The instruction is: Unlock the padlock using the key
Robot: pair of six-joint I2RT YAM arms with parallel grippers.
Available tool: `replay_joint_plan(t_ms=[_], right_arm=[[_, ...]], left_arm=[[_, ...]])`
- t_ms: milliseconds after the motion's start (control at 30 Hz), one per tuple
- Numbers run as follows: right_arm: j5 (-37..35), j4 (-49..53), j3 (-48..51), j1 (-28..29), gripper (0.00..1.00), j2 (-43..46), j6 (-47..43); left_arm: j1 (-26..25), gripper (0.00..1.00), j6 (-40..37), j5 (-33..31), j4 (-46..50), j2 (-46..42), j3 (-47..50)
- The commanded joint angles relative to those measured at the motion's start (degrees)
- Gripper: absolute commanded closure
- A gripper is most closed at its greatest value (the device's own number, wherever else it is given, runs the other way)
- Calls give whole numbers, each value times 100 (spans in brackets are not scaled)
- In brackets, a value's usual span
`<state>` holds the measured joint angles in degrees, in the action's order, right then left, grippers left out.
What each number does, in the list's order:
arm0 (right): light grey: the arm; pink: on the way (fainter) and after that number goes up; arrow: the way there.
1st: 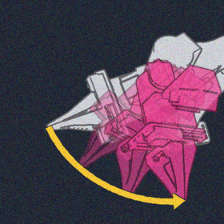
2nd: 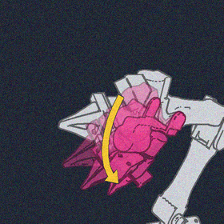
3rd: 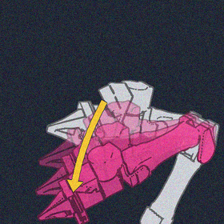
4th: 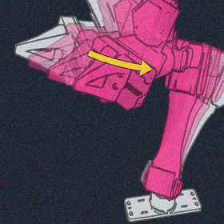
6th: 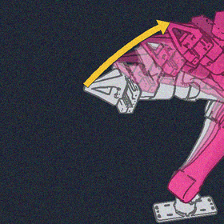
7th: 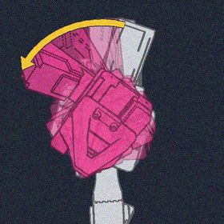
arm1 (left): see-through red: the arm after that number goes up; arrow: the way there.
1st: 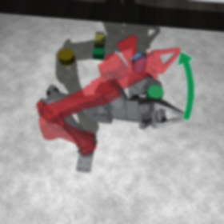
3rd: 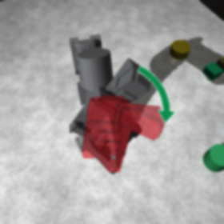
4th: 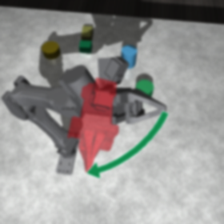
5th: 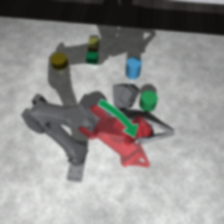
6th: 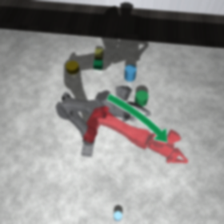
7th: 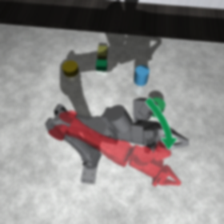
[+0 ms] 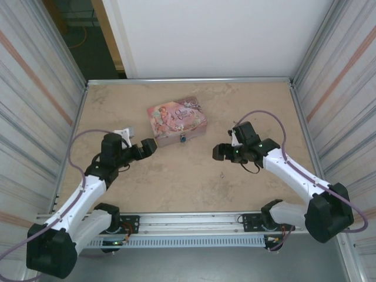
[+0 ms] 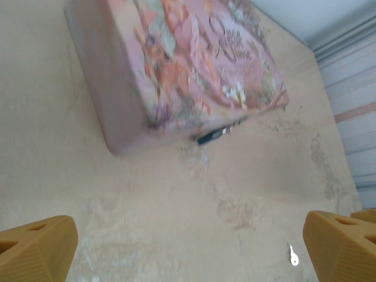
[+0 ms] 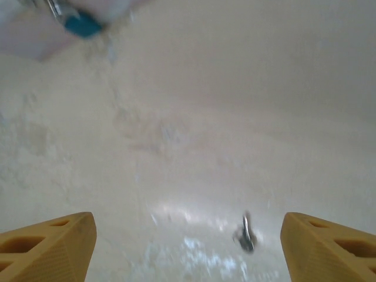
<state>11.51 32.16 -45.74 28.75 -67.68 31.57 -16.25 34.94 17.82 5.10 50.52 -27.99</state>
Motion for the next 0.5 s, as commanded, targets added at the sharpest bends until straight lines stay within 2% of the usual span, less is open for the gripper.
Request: replay_joint_plan(t_ms=[0, 133, 333, 467], right_arm=[[-97, 646, 282, 137, 25, 197, 380], [12, 519, 620, 210, 34, 255, 512], [127, 37, 940, 199, 50, 88, 543], [203, -234, 1026, 192, 55, -140, 543]], left_arm=[[-303, 1, 481, -311, -274, -206, 309], [-586, 1, 593, -542, -385, -258, 521], [-616, 1, 611, -589, -485, -167, 586], [-616, 1, 593, -587, -508, -105, 555]])
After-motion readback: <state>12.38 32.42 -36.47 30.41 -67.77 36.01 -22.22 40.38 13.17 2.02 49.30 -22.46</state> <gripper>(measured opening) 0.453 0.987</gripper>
